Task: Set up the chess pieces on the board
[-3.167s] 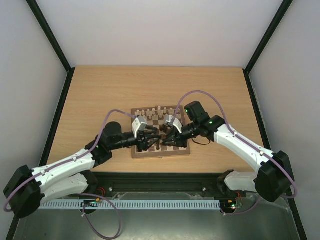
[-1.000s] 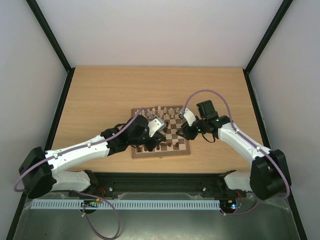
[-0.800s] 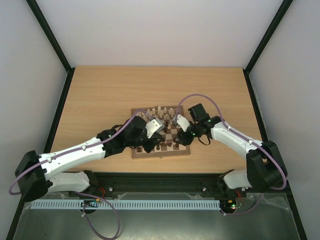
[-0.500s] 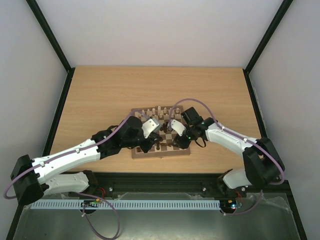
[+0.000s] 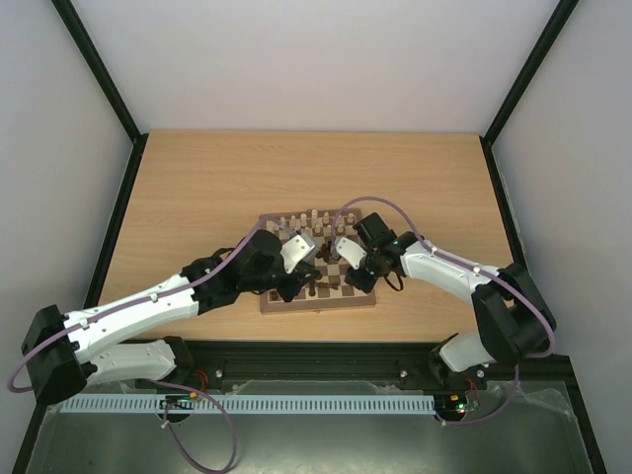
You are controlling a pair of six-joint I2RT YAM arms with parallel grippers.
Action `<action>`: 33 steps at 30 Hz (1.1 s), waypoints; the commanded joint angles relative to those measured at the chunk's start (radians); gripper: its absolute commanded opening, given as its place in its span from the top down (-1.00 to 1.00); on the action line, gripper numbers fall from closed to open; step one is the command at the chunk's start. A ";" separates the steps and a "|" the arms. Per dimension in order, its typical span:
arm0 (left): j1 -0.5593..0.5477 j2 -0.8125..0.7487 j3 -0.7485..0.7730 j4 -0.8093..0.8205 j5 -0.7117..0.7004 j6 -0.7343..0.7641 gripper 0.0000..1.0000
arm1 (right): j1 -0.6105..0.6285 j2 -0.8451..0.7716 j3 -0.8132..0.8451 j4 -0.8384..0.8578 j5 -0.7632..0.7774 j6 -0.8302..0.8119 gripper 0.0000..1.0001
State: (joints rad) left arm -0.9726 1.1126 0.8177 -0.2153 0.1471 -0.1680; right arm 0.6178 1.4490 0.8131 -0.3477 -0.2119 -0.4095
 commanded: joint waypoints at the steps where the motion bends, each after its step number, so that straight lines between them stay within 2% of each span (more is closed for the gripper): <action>1: -0.017 0.023 -0.016 0.030 -0.001 -0.002 0.77 | 0.006 0.032 0.033 0.020 0.096 0.034 0.78; 4: -0.031 0.061 -0.013 0.049 -0.006 0.005 0.77 | 0.007 0.053 0.048 0.035 0.113 0.044 0.74; 8: -0.055 0.121 0.006 0.060 -0.030 0.026 0.77 | 0.001 0.031 0.053 0.028 0.084 0.063 0.35; 13: -0.101 0.209 0.048 0.046 -0.084 0.070 0.77 | -0.112 -0.068 0.070 0.000 -0.096 0.100 0.10; 16: -0.124 0.253 0.062 0.056 -0.097 0.087 0.77 | -0.180 -0.119 0.074 -0.022 -0.213 0.111 0.05; 19: -0.147 0.307 0.085 0.064 -0.108 0.098 0.77 | -0.216 -0.155 0.076 -0.021 -0.249 0.134 0.03; 26: -0.180 0.464 0.181 0.070 -0.153 0.110 0.78 | -0.271 -0.182 0.059 0.039 -0.131 0.189 0.01; 33: -0.182 0.583 0.257 0.060 -0.164 0.105 0.78 | -0.299 -0.188 0.053 0.053 -0.103 0.201 0.01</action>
State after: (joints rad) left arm -1.1481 1.6577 1.0298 -0.1558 0.0067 -0.0711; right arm 0.3302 1.2808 0.8703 -0.3042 -0.3328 -0.2306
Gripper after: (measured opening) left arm 0.138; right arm 0.495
